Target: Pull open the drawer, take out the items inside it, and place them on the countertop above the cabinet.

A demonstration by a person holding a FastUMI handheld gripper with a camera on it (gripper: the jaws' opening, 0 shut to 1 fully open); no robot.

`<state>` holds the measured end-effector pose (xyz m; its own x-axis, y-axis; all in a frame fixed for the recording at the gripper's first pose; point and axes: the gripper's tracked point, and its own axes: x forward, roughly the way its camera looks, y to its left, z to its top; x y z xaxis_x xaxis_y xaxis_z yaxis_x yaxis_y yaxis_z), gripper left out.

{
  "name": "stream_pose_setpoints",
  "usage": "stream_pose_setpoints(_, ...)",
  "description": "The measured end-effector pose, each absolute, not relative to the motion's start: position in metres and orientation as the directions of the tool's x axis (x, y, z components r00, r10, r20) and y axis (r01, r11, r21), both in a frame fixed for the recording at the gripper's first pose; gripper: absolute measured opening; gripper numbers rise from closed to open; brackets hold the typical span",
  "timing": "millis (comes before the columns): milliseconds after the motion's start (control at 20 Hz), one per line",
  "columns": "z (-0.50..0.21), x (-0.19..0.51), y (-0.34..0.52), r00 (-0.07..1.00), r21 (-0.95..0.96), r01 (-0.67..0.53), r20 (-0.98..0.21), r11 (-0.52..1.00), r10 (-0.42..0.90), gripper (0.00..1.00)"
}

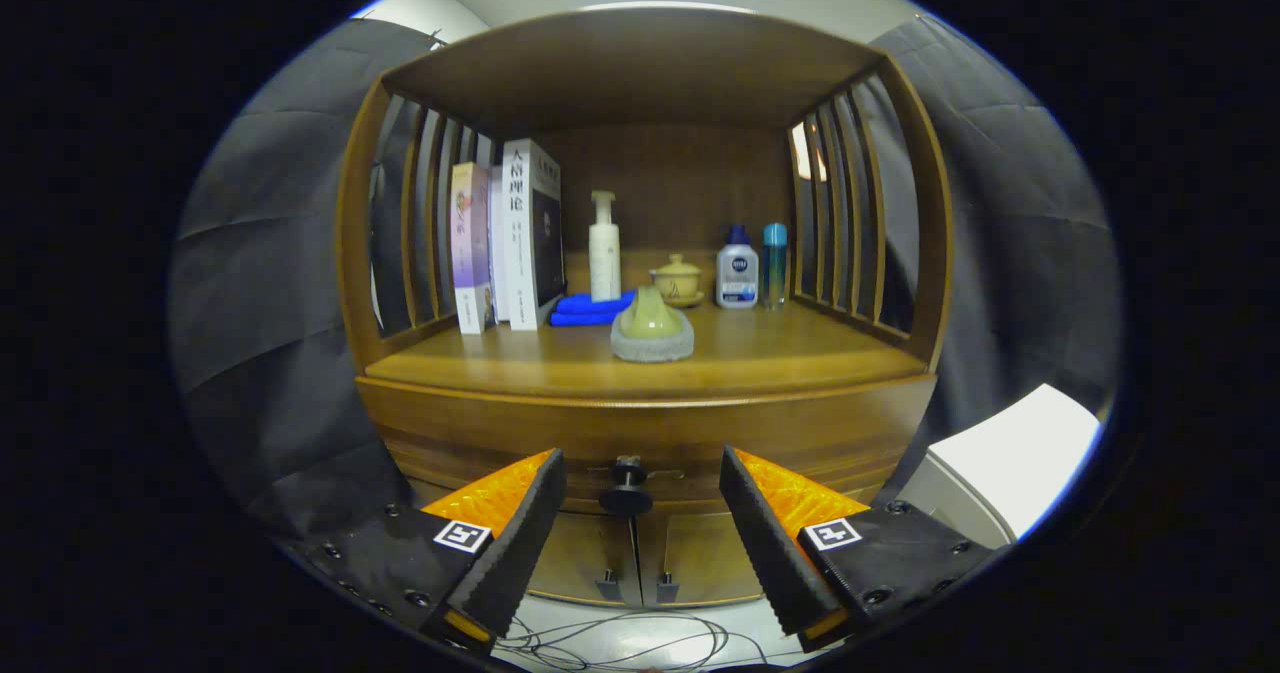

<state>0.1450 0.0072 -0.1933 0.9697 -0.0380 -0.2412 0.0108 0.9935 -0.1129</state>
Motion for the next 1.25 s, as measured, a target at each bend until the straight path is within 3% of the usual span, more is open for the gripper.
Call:
stream_pose_setpoints(400,-0.096,0.075,0.023,0.997,-0.089,-0.016,-0.074,0.996,0.009,0.98)
stream_pose_setpoints(800,-0.035,0.012,-0.008,0.997,-0.084,0.066,0.031,0.994,-0.064,0.98)
stream_pose_setpoints(1250,-0.021,-0.012,-0.014,0.997,-0.112,0.056,0.062,0.992,-0.049,0.97)
